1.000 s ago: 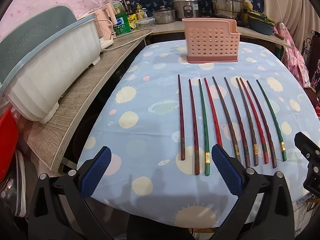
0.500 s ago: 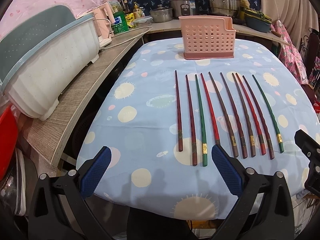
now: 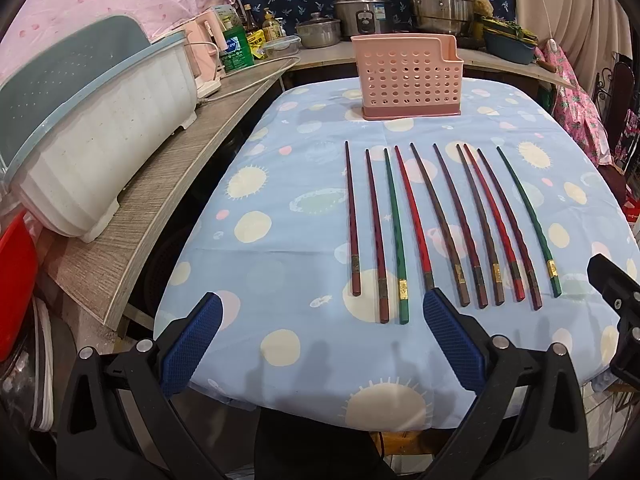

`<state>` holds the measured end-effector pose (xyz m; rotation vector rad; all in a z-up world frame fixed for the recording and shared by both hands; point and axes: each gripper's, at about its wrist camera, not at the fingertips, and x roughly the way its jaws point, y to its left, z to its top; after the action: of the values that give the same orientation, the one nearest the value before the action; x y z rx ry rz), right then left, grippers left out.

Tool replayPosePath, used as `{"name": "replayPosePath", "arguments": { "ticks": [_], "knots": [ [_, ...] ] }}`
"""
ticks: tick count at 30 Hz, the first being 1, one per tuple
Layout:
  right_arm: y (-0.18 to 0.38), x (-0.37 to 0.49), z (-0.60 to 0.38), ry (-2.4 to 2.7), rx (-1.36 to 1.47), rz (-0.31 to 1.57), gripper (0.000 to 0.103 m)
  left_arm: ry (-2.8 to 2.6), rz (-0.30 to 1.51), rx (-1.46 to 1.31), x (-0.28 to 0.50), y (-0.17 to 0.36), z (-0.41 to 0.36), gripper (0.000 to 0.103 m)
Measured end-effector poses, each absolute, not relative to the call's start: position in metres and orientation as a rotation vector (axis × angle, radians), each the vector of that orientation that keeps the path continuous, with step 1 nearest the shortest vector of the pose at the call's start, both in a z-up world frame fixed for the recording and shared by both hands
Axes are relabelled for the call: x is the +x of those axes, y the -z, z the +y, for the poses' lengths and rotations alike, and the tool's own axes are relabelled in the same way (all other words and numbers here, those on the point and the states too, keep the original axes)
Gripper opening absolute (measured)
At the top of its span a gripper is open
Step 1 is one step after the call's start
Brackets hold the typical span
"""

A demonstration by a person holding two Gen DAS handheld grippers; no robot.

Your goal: Organize utensils

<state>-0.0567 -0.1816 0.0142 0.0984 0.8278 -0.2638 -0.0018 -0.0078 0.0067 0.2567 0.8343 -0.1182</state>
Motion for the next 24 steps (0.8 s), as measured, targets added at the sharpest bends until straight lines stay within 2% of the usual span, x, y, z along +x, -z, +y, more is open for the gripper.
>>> {"name": "replayPosePath", "arguments": {
  "ticks": [24],
  "knots": [
    [-0.014,-0.0602,-0.1769,0.217,0.084,0.836,0.096,0.114,0.836,0.255,-0.0091,-0.0063,-0.0034,0.096]
  ]
}}
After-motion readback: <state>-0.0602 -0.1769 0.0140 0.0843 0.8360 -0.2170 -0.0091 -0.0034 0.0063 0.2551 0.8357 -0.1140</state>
